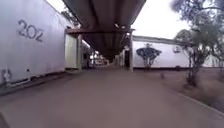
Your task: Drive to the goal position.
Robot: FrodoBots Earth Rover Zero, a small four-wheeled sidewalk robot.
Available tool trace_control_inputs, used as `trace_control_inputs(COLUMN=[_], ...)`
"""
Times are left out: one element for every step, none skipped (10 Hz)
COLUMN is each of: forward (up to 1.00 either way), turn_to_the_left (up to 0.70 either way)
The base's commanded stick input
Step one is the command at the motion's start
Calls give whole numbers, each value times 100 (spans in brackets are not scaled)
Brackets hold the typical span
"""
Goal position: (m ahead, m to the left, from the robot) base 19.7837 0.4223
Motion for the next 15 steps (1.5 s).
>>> trace_control_inputs(forward=[85, 85, 85, 85, 85, 85, 85, 85, 85, 85, 85, 85, 85, 85, 85], turn_to_the_left=[0, 0, 0, 0, 0, 0, 0, 0, 0, 0, 0, 0, 0, 0, 0])
